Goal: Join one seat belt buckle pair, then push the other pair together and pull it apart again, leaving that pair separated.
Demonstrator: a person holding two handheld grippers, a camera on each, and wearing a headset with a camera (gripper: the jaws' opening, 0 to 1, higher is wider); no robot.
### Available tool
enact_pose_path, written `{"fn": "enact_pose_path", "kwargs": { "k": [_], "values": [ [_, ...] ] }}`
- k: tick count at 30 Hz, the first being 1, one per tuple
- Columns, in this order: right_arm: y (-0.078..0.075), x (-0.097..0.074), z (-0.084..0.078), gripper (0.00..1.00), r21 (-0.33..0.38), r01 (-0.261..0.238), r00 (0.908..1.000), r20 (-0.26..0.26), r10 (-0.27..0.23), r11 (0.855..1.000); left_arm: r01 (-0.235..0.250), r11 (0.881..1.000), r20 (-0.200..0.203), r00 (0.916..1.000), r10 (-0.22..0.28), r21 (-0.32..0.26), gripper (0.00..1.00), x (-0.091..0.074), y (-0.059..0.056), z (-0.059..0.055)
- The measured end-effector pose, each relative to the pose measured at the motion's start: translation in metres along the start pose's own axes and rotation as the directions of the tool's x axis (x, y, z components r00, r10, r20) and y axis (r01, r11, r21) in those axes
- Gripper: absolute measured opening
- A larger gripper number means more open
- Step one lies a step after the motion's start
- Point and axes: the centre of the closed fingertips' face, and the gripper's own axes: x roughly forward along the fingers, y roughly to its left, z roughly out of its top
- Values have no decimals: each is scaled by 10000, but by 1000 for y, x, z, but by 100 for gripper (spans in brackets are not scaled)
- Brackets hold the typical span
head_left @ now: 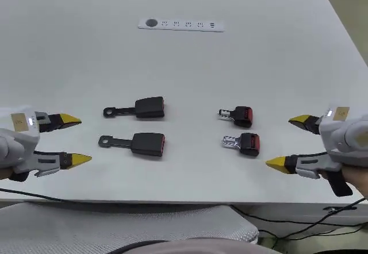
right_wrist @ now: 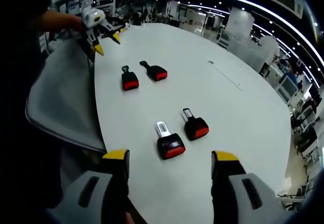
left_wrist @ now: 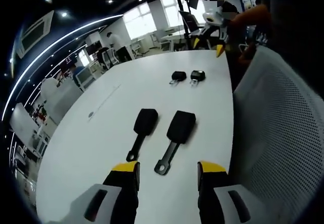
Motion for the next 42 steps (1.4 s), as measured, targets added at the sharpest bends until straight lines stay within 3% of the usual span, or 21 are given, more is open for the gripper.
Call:
{"fn": "enact_pose_path", "kwargs": {
  "k": [7, 11, 17, 20, 22, 24, 28, 30, 35, 38, 42],
  "values": [
    [5, 12, 11, 64, -651, -580, 9983, -144, 572, 9962, 546, 9975, -309, 9981, -532, 460, 43, 22, -2, 8],
    [4, 20, 11, 62, -982, -827, 9962, -360, 795, 9917, 852, 9960, -629, 9945, -834, 264, 33, 35, -3, 13],
    [1, 34, 10, 59, -1333, -1242, 9914, -588, 1172, 9833, 1132, 9919, -754, 9912, -1087, 582, 36, 58, 1, 26],
    [5, 41, 7, 56, -1619, -1646, 9848, -819, 1530, 9730, 1393, 9870, -1211, 9842, -1290, 808, 35, 69, 1, 21],
    [4, 47, 4, 53, -1736, -1762, 9825, -905, 1625, 9689, 1617, 9842, -1387, 9788, -1506, 719, 35, 74, -1, 19],
    [1, 51, 2, 52, -1688, -1820, 9812, -951, 1678, 9687, 1863, 9772, -1619, 9723, -1685, 1019, 34, 80, -4, 16],
    [0, 62, -2, 47, -1661, -2042, 9761, -1091, 1878, 9647, 2232, 9687, -1791, 9629, -2019, 1082, 34, 90, -7, 14],
    [-2, 68, -6, 46, -1685, -2162, 9725, -1242, 1969, 9617, 2599, 9604, -1904, 9524, -2379, 1003, 36, 96, -9, 10],
    [-5, 80, -15, 42, -1720, -2500, 9605, -1685, 2216, 9528, 2727, 9552, -2008, 9481, -2465, 1148, 37, 104, -7, 11],
    [-7, 83, -19, 42, -1721, -2557, 9577, -1798, 2249, 9513, 2782, 9538, -2044, 9460, -2515, 1137, 36, 108, -5, 12],
    [-8, 89, -26, 42, -1549, -2836, 9456, -2093, 2491, 9464, 3057, 9485, -2206, 9338, -2817, 830, 36, 114, -11, 10]
  ]
}}
